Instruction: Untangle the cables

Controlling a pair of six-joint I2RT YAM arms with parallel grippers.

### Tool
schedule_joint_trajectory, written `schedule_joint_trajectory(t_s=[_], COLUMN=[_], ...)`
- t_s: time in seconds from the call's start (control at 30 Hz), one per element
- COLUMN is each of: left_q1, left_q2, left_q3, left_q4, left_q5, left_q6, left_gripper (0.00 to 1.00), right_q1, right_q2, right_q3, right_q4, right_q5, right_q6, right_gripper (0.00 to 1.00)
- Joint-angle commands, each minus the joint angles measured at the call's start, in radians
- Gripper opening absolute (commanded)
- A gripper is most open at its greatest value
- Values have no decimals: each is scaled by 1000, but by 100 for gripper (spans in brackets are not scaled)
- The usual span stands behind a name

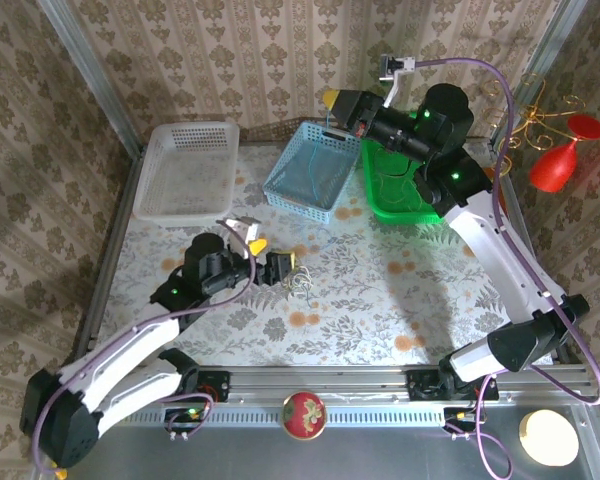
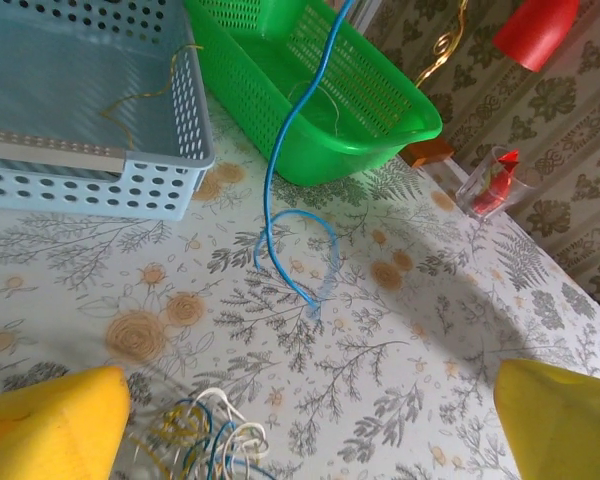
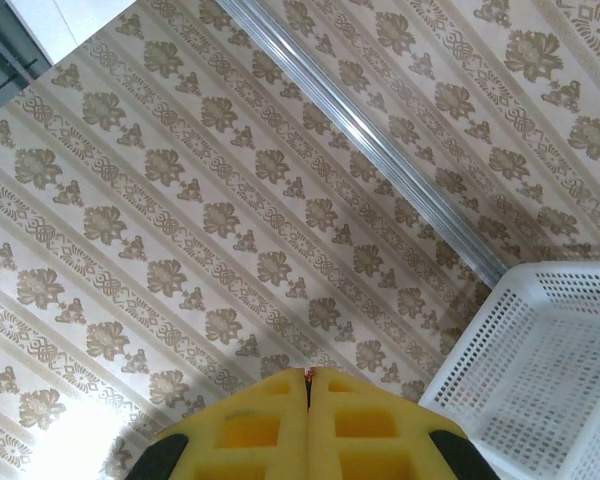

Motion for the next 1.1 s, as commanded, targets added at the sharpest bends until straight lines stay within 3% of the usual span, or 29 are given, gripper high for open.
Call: schedule_joint_trajectory(t_s=[0.0, 0.17, 0.43, 0.73, 1.07], left_q1=[17, 32, 65, 150, 178], left_q2=[-82, -125, -13, 168, 257], left_q3=[40, 131, 375, 605, 664], left_q4=[-183, -232, -236, -199, -157], left_q5=[-14, -16, 48, 255, 438], left_q6=[36, 53, 141, 191, 186], left_gripper=[98, 100, 100, 94, 88], right_q1=[-4, -1, 16, 61, 129], right_q2=[-22, 12, 17, 20, 55], right_q3=[-2, 8, -10, -42, -33], right_q4=[65, 58, -5, -64, -88], right_q5=[-49, -105, -154, -190, -217], right_q6=[4, 9, -55, -105, -116], right_gripper=[0, 0, 0, 0, 0])
